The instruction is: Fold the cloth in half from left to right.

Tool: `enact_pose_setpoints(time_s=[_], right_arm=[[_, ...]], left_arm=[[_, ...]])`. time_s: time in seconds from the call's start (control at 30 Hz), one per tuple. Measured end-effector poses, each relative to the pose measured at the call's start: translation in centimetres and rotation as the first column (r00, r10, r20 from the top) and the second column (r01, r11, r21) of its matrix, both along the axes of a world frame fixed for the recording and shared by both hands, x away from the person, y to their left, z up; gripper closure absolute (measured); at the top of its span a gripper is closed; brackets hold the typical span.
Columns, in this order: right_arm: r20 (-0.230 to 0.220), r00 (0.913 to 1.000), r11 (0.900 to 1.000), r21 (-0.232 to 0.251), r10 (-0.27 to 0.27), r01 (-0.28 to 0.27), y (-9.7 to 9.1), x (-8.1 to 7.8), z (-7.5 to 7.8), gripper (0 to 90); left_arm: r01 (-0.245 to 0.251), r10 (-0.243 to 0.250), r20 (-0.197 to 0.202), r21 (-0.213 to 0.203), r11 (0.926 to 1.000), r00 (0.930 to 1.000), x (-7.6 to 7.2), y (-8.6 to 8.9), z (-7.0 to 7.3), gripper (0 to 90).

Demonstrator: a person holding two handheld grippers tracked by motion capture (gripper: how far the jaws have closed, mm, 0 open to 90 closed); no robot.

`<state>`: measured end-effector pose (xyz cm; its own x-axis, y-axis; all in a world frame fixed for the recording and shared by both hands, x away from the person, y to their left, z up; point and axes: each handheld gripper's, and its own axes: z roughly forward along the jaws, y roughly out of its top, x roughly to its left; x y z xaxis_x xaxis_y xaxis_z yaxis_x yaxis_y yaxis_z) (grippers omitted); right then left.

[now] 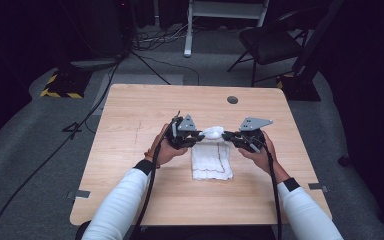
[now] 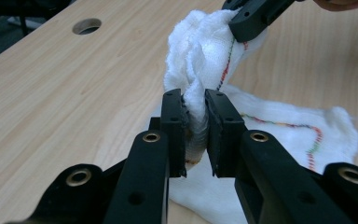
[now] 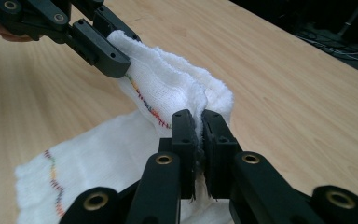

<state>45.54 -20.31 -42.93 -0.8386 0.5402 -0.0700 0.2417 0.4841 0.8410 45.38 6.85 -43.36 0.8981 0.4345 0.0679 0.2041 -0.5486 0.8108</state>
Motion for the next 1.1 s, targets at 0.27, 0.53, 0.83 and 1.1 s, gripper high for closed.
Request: enact_pose_setpoints(time_s=[0.27,0.53,0.83,1.1], right_arm=[[-0.034,0.9954,0.9953,-0.033,0.09,-0.091,-0.3,-2.5,-1.0,84.6],[-0.075,0.9865,0.9867,-0.061,0.146,-0.151,-0.2,-4.5,-2.3,84.1],[-0.115,0.9791,0.9785,-0.102,0.167,-0.179,-0.7,-5.8,-3.9,82.5],[-0.151,0.9694,0.9667,-0.139,0.194,-0.215,-0.8,-6.3,-4.9,82.9]], left_arm=[[0.06,-0.06,-0.019,0.029,0.9977,0.998,-2.5,0.3,-1.0,78.9],[0.11,-0.106,-0.059,0.068,0.9917,0.9927,-4.2,0.3,-2.4,78.9],[0.138,-0.129,-0.08,0.123,0.9827,0.9884,-5.8,0.1,-3.6,78.1],[0.149,-0.134,-0.099,0.162,0.9755,0.986,-6.8,0.1,-4.4,77.5]])
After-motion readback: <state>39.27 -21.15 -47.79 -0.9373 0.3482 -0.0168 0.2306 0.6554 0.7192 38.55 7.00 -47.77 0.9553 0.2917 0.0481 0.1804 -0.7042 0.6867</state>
